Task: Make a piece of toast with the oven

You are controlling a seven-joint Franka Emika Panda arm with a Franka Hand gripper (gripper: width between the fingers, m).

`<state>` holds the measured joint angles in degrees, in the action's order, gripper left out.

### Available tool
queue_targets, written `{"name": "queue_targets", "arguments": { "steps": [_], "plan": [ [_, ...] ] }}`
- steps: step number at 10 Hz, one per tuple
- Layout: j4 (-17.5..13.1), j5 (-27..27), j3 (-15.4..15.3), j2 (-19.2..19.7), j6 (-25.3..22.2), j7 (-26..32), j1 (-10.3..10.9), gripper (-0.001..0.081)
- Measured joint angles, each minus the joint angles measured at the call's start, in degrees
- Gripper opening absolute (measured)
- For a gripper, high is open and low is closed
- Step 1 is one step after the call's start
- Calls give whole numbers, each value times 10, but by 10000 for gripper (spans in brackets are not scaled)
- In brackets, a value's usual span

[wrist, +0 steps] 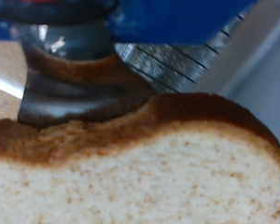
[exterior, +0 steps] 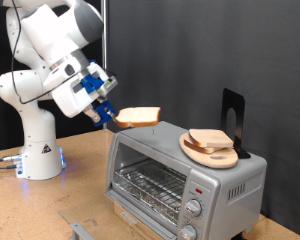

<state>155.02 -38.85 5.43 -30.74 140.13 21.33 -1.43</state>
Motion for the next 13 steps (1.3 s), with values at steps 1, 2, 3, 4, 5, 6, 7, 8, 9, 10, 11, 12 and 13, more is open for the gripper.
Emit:
{"name": "queue_targets", "arguments": {
  "steps": [1, 2, 3, 4, 5, 6, 7, 8, 9, 10, 11, 12, 13],
  "plan": [
    [12, 0, 10, 3, 14, 12, -4, 410],
    [21, 0, 20, 8, 27, 25, -5, 402],
    [25, 0, 29, 17, 36, 36, -7, 402],
    [27, 0, 37, 31, 44, 45, -7, 391],
    [27, 0, 43, 47, 55, 54, -8, 391],
    [27, 0, 47, 65, 68, 61, -8, 388],
    [27, 0, 49, 86, 82, 68, -8, 387],
    [27, 0, 50, 108, 97, 77, -8, 387],
    [27, -4, 51, 129, 111, 92, -8, 386],
    [26, -19, 51, 150, 125, 111, -5, 386],
    [24, -34, 51, 169, 136, 127, -2, 386],
    [14, -44, 51, 190, 142, 136, 1, 386],
    [15, -44, 51, 190, 142, 136, 1, 386]
  ]
}}
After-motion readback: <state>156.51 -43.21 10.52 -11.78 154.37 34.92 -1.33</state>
